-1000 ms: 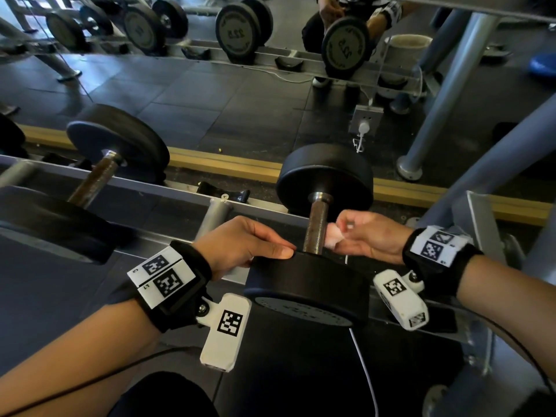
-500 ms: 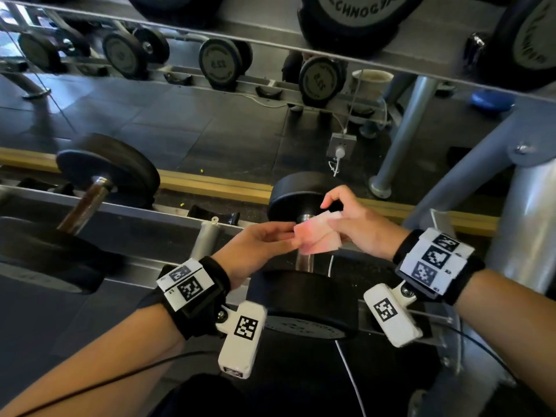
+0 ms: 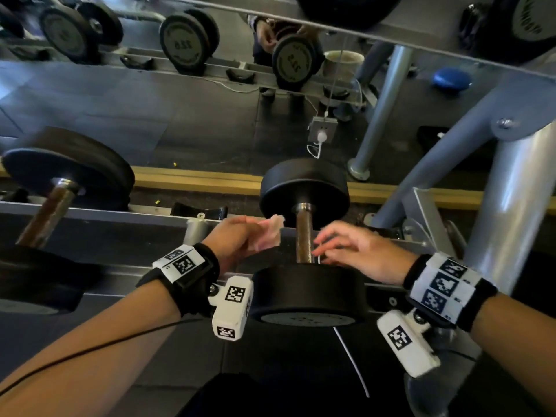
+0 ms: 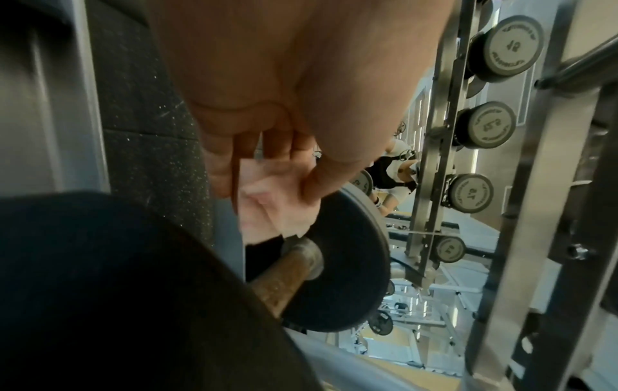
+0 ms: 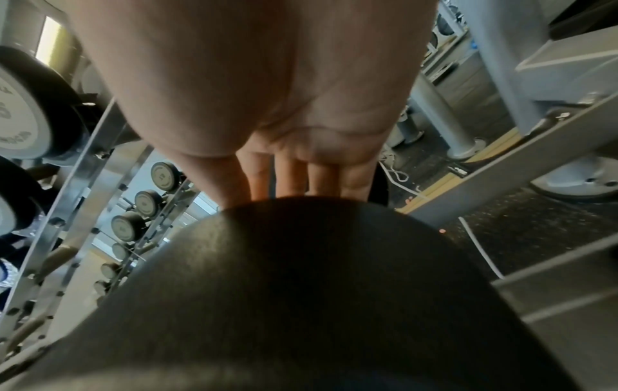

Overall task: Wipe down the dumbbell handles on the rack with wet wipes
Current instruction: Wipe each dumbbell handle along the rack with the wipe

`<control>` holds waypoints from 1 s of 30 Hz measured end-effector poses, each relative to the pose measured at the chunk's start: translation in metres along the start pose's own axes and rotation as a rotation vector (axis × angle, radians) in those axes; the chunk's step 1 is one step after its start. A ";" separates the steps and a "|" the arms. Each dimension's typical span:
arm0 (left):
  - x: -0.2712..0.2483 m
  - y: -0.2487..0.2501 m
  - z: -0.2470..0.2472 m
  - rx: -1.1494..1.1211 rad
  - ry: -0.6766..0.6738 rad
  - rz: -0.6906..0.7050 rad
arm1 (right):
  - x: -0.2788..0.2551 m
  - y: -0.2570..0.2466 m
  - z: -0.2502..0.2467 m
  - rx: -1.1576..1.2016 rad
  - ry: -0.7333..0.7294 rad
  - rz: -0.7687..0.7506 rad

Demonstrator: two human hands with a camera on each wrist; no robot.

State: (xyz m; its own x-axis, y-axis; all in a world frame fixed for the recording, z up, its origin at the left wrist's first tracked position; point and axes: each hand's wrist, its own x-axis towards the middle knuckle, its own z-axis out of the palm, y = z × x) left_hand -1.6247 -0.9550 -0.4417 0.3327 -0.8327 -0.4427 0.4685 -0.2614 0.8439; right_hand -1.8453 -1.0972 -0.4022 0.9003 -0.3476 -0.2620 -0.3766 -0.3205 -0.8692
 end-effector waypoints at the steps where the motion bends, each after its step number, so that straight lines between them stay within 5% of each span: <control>1: 0.004 -0.001 -0.002 0.025 0.006 -0.011 | -0.004 0.002 0.001 -0.026 -0.012 0.007; 5: 0.028 -0.004 -0.002 0.240 0.155 0.007 | -0.011 0.003 0.005 -0.001 0.005 0.055; 19: 0.040 0.024 0.023 0.267 -0.179 -0.089 | -0.026 0.013 0.026 0.209 0.102 0.089; 26: 0.026 0.014 0.023 0.382 -0.278 -0.125 | -0.028 0.008 0.026 0.272 0.055 0.057; 30: 0.027 0.029 0.020 0.247 -0.262 -0.151 | -0.027 0.013 0.027 0.311 0.051 0.034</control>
State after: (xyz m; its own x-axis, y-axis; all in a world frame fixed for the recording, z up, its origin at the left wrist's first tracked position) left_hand -1.6189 -0.9950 -0.4229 0.0395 -0.8640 -0.5019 0.2741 -0.4736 0.8370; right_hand -1.8687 -1.0681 -0.4179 0.8733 -0.3997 -0.2785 -0.3146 -0.0262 -0.9489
